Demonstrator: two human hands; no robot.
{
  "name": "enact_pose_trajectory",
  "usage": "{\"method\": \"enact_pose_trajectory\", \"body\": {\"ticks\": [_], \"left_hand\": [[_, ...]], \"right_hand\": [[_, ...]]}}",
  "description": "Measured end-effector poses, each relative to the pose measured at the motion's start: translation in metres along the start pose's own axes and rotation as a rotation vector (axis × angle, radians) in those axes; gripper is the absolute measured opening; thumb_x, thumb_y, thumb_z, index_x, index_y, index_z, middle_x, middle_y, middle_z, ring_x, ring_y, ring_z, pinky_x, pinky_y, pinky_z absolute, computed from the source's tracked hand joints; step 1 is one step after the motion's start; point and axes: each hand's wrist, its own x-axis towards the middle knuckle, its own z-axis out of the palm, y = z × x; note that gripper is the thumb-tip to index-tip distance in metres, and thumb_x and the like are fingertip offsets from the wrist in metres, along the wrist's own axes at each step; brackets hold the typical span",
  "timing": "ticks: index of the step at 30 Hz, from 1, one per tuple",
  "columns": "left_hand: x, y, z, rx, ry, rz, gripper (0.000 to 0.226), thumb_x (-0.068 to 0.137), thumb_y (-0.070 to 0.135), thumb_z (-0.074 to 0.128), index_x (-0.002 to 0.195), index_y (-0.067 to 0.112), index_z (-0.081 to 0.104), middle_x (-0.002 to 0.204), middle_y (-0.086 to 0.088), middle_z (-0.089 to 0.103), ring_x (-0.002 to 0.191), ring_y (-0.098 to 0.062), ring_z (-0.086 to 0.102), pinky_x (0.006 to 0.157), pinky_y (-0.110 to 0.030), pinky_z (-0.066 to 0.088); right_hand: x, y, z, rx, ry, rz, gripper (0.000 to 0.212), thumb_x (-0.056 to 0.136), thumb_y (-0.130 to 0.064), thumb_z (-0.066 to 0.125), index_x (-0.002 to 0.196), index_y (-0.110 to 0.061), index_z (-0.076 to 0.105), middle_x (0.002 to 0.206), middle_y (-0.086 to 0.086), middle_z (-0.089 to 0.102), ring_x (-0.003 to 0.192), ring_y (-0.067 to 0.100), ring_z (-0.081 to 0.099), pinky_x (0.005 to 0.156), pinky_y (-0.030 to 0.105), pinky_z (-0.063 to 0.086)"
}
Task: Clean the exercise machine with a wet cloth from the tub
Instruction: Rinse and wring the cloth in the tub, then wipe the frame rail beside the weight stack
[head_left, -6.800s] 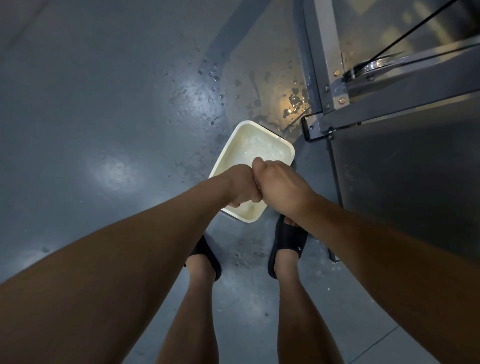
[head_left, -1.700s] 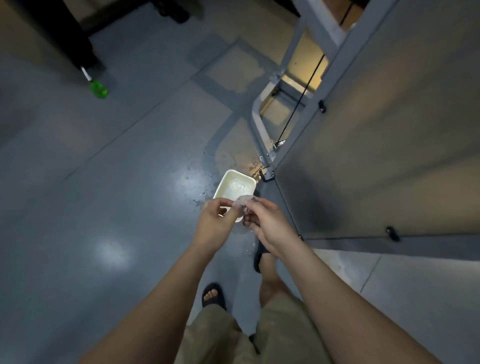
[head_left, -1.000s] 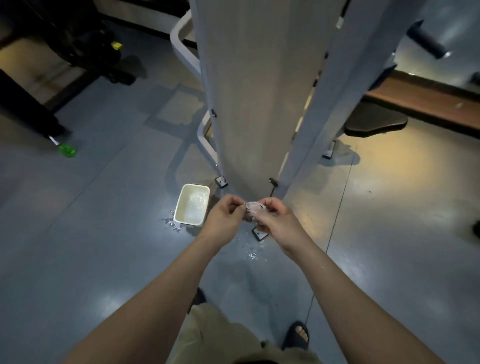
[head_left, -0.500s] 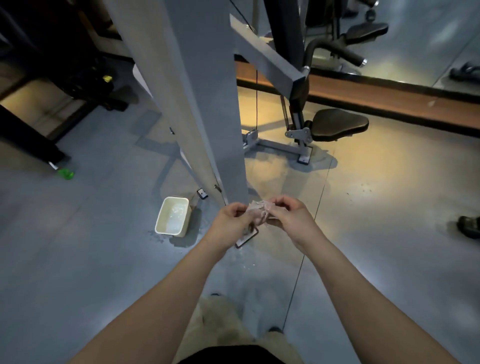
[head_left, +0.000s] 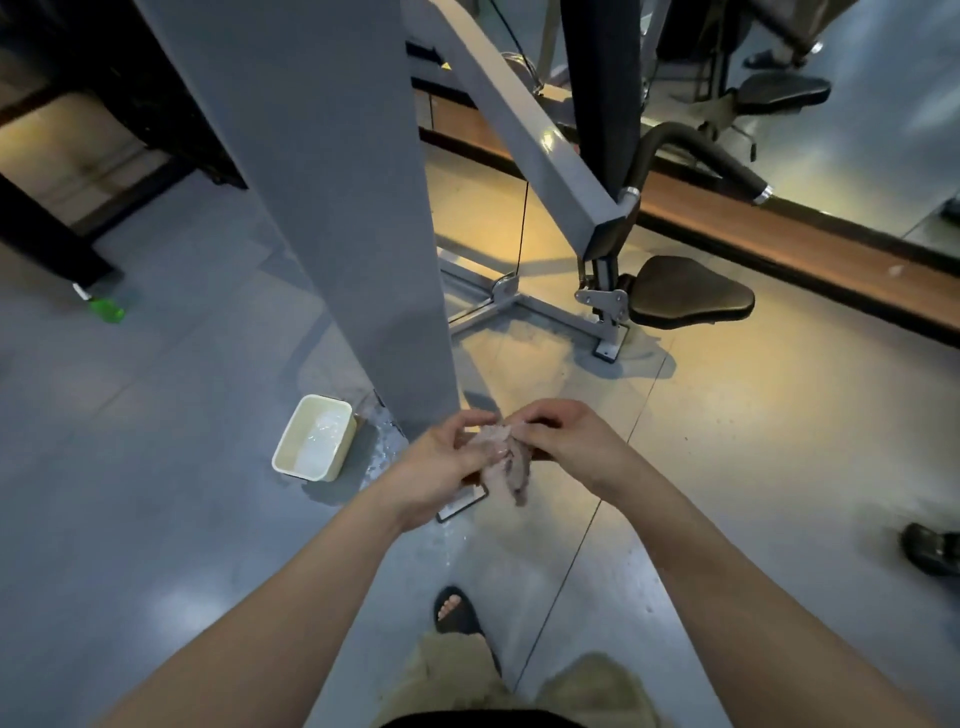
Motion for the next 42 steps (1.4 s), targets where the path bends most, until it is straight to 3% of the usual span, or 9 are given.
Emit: {"method": "enact_pose_trajectory", "body": {"ticks": [3,7,12,15,20,25,34,38,42], "left_hand": [[0.010,0.005,0.005,0.068,0.061,-0.017,0.045,0.078,0.027,0.083,0.118,0.016,0.066,0.090,-0.003,0.070,0.075,-0.015,0.060,0.068,-0.033,0.044],[0.016,0.011,0.014,0.081,0.260,-0.020,0.052,0.069,0.051,0.085,0.105,0.015,0.073,0.083,-0.001,0.070,0.075,-0.012,0.061,0.069,-0.030,0.047],[0.029,0.024,0.043,-0.131,0.611,0.088,0.012,0.090,0.018,0.068,0.079,0.012,0.067,0.068,0.005,0.060,0.067,-0.009,0.053,0.065,-0.021,0.042],[0.030,0.034,0.079,-0.289,0.835,0.110,0.019,0.095,0.011,0.063,0.076,0.011,0.062,0.061,0.003,0.055,0.061,-0.012,0.051,0.059,-0.023,0.044],[0.017,0.048,0.129,-0.435,0.796,0.153,0.017,0.098,0.014,0.068,0.100,-0.003,0.065,0.088,-0.017,0.072,0.083,-0.031,0.070,0.085,-0.044,0.061],[-0.009,0.047,0.145,-0.637,0.932,0.257,0.025,0.092,-0.002,0.070,0.113,0.003,0.057,0.098,-0.018,0.070,0.083,-0.025,0.071,0.073,-0.033,0.058],[-0.076,0.036,0.124,-0.654,0.911,0.164,0.039,0.074,0.022,0.075,0.113,0.012,0.073,0.085,-0.004,0.061,0.072,-0.013,0.053,0.068,-0.028,0.046],[-0.078,0.037,0.110,-0.562,0.935,0.143,0.048,0.072,0.025,0.077,0.112,0.001,0.068,0.087,-0.004,0.065,0.080,-0.014,0.059,0.078,-0.029,0.052],[-0.075,0.046,0.112,-0.605,0.891,0.263,0.057,0.073,0.013,0.081,0.120,-0.009,0.058,0.102,-0.014,0.070,0.093,-0.021,0.070,0.084,-0.029,0.058]], "right_hand": [[0.021,-0.009,-0.016,-0.036,-0.028,0.013,0.011,0.100,-0.011,0.063,0.098,-0.008,0.073,0.091,0.023,0.071,0.079,0.032,0.064,0.076,0.050,0.054],[0.048,-0.014,-0.025,-0.157,-0.078,0.000,0.016,0.105,-0.020,0.054,0.096,-0.019,0.067,0.081,0.009,0.066,0.069,0.023,0.058,0.062,0.035,0.047],[0.089,-0.024,-0.041,-0.500,-0.309,-0.185,0.013,0.103,-0.022,0.055,0.093,-0.026,0.061,0.092,-0.004,0.066,0.084,0.011,0.059,0.070,0.010,0.043],[0.108,-0.035,-0.064,-0.594,-0.525,-0.211,0.011,0.095,-0.034,0.065,0.083,-0.034,0.065,0.086,-0.014,0.067,0.086,0.010,0.063,0.084,0.031,0.050],[0.112,-0.071,-0.086,-0.473,-0.771,-0.174,0.009,0.086,-0.031,0.075,0.086,-0.023,0.071,0.087,0.002,0.074,0.084,0.013,0.067,0.084,0.032,0.056],[0.101,-0.080,-0.070,-0.464,-0.941,-0.226,0.015,0.100,-0.022,0.061,0.088,-0.028,0.066,0.090,-0.001,0.071,0.091,0.019,0.070,0.085,0.031,0.057],[0.070,-0.103,-0.023,-0.147,-0.792,-0.157,0.016,0.102,-0.016,0.055,0.093,-0.029,0.059,0.088,0.001,0.058,0.078,0.023,0.054,0.065,0.036,0.043],[0.060,-0.123,-0.025,-0.415,-1.071,-0.289,0.035,0.097,-0.016,0.065,0.124,-0.036,0.051,0.085,0.000,0.055,0.072,0.014,0.053,0.065,0.027,0.046],[0.067,-0.138,-0.023,-0.527,-1.038,-0.417,0.035,0.099,-0.009,0.059,0.114,-0.041,0.060,0.085,0.000,0.058,0.063,0.014,0.054,0.060,0.026,0.046]]}}
